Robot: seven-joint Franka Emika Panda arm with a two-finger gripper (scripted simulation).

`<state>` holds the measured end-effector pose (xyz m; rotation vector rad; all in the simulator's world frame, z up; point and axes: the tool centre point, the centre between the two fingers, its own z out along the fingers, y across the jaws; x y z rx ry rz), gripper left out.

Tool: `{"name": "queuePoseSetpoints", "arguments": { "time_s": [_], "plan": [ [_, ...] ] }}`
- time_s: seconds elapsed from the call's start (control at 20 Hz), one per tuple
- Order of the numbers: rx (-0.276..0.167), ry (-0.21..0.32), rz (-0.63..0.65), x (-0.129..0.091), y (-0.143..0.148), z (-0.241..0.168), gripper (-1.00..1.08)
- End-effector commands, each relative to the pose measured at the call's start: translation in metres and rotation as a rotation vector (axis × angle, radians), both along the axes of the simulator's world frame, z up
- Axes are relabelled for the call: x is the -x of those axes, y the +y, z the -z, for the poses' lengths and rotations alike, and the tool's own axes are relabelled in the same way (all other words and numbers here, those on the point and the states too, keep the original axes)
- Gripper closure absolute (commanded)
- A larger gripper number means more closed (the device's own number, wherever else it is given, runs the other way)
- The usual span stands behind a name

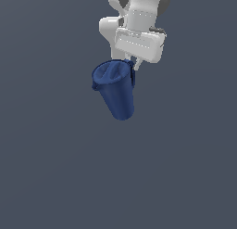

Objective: Pick up the object and move it to a goal position.

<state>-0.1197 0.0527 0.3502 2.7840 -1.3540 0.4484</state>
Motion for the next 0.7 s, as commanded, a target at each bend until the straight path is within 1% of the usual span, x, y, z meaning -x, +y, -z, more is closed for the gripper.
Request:
{"name": "queuePoseSetpoints", "arguments": {
  "time_s": [0.0,0.65],
  "plan": [
    [0.0,-0.003,0.0,0.01,0.013,-0.024,1.08],
    [-0.001,-0.002,0.0,0.06,0.08,-0.136,1.08]
  ]
}}
